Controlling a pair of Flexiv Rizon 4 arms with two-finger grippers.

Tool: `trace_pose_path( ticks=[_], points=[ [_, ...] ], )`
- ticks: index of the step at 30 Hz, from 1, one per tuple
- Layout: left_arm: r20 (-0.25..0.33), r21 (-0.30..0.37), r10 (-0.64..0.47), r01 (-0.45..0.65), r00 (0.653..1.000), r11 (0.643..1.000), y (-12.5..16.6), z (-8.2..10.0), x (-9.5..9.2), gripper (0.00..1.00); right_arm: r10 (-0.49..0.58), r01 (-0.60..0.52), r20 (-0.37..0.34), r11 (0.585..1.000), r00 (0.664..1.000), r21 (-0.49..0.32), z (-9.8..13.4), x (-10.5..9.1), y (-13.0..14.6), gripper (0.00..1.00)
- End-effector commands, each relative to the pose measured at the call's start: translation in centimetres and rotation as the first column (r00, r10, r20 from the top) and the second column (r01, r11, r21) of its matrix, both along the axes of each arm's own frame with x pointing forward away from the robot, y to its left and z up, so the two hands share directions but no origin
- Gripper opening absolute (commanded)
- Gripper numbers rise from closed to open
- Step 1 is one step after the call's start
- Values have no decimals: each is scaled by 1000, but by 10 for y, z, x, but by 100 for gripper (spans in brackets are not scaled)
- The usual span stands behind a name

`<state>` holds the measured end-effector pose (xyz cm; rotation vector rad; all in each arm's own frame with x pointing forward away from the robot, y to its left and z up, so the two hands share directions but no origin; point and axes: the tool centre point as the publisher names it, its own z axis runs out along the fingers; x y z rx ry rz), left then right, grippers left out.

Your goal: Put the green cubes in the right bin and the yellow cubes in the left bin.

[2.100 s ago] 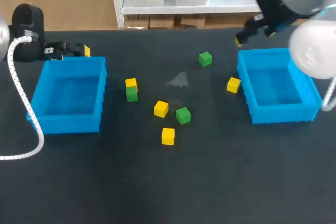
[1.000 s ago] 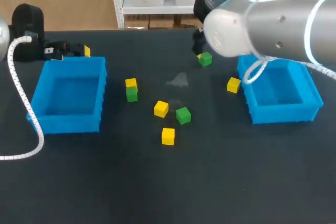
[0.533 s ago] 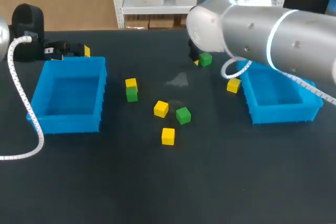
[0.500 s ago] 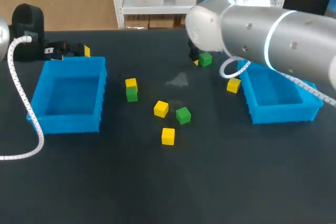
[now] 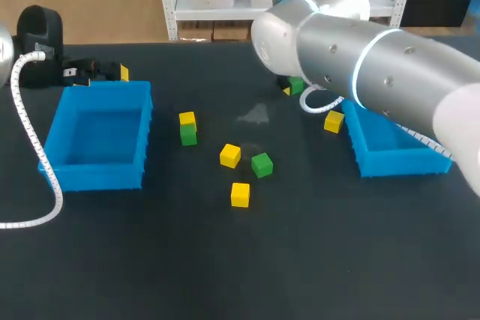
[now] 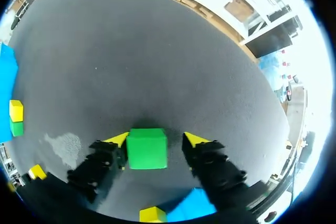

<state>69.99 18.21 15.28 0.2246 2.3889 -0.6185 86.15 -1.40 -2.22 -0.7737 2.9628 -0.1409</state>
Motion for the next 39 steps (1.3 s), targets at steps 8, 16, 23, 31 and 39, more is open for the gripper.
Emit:
trace_pose_path(
  ticks=[8,16,23,31,39],
  points=[
    [5,-7,-5,5,1000,1000,2,-2,0,100,0,0,57,1000,998,2,28,-16,-19,0],
    [5,-7,-5,5,1000,1000,2,-2,0,100,-2,-8,154,998,988,65,86,-35,-43,0],
    [5,-7,-5,5,1000,1000,2,-2,0,100,-54,23,237,991,970,131,127,-63,-87,0],
    [5,-7,-5,5,1000,1000,2,-2,0,100,-135,75,323,978,937,192,143,-106,-136,0],
    [5,-7,-5,5,1000,1000,2,-2,0,100,-190,131,316,971,929,200,126,-138,-162,0]
  ],
)
